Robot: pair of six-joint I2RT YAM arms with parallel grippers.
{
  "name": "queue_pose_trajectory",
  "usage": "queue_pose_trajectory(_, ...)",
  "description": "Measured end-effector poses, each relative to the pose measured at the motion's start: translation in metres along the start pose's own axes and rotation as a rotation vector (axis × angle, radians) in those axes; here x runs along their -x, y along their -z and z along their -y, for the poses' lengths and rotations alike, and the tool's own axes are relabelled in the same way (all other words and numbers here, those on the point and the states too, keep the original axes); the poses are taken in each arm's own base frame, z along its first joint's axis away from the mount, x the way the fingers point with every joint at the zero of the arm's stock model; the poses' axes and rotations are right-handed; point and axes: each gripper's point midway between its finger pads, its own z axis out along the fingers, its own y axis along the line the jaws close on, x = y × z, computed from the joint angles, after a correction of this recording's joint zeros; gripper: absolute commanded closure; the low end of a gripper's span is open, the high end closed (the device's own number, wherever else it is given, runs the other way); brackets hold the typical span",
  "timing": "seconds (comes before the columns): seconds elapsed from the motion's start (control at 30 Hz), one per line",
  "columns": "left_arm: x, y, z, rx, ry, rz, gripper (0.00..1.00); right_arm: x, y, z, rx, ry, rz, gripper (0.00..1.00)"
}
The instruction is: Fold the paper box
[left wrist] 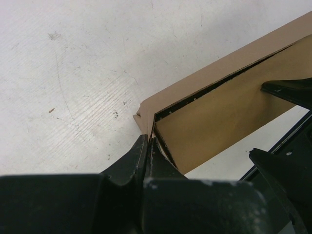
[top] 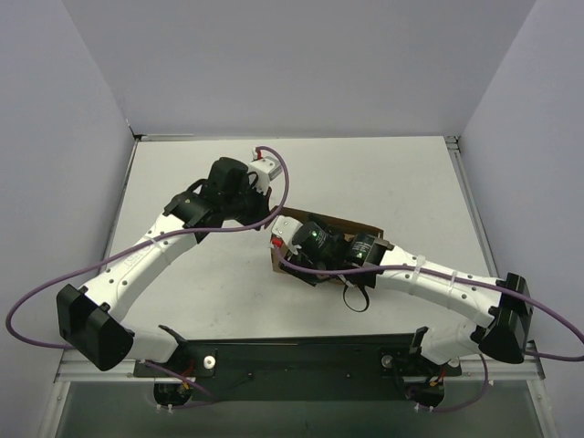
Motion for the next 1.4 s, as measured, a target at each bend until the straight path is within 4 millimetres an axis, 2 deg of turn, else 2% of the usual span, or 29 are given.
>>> queue_pose_trajectory(0.53,0.0,0.0,0.001,-0.003,-0.013,0.0,1.0,0.004,0.006,0.011,-0.021,0.044,0.052,0.2)
queue_pose_trajectory(0.7,0.0,0.0,0.001,-0.003,-0.016,0.0,1.0,-0.004,0.001,0.02,-0.037,0.037,0.031,0.2)
queue_pose_trajectory(0.83,0.0,0.0,0.002,-0.006,-0.018,-0.001,1.0,-0.013,-0.006,0.024,-0.045,0.038,0.012,0.23)
queue_pose_trajectory(1.0,-0.001,0.0,0.005,-0.012,-0.016,-0.003,1.0,-0.015,-0.008,0.023,-0.046,0.04,0.019,0.3)
queue_pose_trajectory(1.1,-0.001,0.0,0.007,-0.013,0.017,-0.003,1.0,-0.018,-0.008,0.022,-0.046,0.035,0.019,0.34)
queue_pose_trajectory(1.4,0.001,-0.002,0.018,-0.032,0.217,0.001,1.0,-0.022,-0.008,0.022,-0.068,0.017,0.021,0.37)
